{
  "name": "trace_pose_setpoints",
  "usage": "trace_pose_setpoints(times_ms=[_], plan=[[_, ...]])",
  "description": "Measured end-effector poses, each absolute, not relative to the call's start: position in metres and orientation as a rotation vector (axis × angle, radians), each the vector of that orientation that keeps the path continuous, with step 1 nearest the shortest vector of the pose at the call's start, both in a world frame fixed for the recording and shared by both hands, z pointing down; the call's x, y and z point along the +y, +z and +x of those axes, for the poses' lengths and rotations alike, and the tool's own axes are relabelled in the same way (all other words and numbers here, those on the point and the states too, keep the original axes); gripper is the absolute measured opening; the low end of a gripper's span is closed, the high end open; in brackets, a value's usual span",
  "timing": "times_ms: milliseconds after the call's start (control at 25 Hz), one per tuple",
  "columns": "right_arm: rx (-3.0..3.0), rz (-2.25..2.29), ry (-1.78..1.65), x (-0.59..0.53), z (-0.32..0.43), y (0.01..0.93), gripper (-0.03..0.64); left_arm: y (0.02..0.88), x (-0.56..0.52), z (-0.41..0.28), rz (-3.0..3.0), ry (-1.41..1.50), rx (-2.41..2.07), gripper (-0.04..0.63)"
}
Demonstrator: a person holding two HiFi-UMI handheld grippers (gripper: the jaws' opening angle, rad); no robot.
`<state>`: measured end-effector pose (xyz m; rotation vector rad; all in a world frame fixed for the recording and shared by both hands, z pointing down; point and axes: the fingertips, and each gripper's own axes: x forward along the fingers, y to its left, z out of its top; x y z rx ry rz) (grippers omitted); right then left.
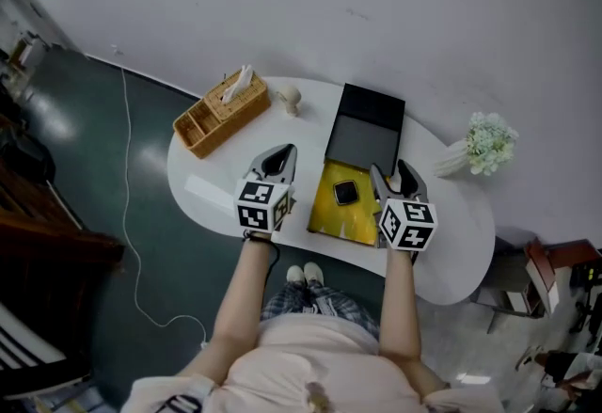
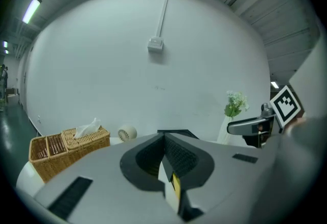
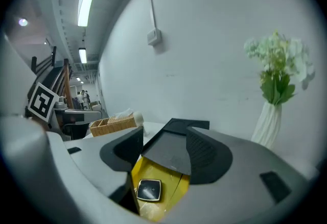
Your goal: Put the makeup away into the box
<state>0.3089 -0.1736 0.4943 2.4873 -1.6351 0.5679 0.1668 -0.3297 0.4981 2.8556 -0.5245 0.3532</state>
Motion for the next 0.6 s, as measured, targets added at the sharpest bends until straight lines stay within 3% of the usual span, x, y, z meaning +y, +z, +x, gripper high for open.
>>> trace_pose_setpoints(times_ms=[600], plan=[[-1.484,2.69,0.118,-0.115,0.341,0.39,0.031,0.415,-0.327,0.143,2.957,0.145,-0.56,0.026]])
